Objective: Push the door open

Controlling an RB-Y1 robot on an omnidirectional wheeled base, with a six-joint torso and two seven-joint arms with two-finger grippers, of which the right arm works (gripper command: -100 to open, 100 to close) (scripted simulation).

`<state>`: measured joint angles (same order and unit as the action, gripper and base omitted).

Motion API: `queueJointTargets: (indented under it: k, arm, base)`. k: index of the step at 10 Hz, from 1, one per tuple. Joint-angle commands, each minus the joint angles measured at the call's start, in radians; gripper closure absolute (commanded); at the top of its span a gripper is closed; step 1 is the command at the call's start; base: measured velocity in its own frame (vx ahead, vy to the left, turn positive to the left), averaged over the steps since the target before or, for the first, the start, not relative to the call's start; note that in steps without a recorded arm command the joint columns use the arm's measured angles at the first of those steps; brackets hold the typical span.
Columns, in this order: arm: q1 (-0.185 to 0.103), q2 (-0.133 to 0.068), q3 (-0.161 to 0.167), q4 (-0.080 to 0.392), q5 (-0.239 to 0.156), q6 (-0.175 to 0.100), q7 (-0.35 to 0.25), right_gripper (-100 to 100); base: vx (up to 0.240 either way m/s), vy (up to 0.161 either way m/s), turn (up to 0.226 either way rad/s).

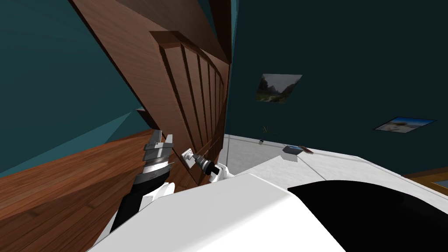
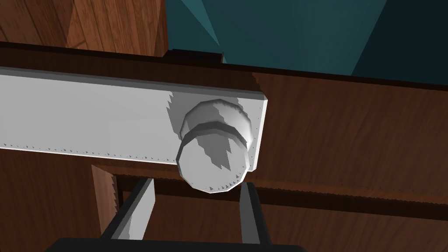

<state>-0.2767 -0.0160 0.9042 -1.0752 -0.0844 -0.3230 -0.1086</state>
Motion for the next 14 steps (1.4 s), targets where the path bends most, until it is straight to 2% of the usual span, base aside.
queueJointTargets:
  k: [1,5,6,7,8,9,10,11,13,14]
  arm:
    - [0.000,-0.001,0.000,0.000,0.000,-0.001,0.000,100]
    - [0.000,-0.001,0.000,0.000,0.000,-0.001,0.000,100]
    - [0.007,-0.025,-0.009,-0.005,-0.005,-0.006,-0.001,-100]
    - [0.010,-0.024,-0.013,-0.008,-0.007,-0.008,-0.001,-100]
    - [0.014,-0.012,-0.018,-0.011,-0.009,-0.012,-0.002,-100]
    - [0.008,-0.014,-0.015,0.001,-0.008,-0.015,-0.003,-100]
    - [0.003,-0.030,-0.023,0.004,-0.008,-0.009,-0.001,-100]
    - [0.001,-0.031,-0.025,0.005,-0.008,-0.007,0.000,-100]
    - [-0.005,-0.027,-0.032,0.009,-0.007,-0.001,0.001,-100]
    - [-0.008,-0.018,-0.037,0.012,-0.007,0.002,0.002,-100]
  base:
    - [-0.016,-0.027,0.004]
    - [-0.006,-0.011,0.000]
    - [-0.141,-0.064,-0.106]
    - [-0.195,-0.119,-0.104]
    - [-0.186,-0.110,-0.092]
    - [-0.083,-0.045,-0.012]
    - [0.026,0.082,0.044]
    - [0.065,0.174,0.019]
    - [0.123,0.164,0.012]
    - [0.133,0.162,0.030]
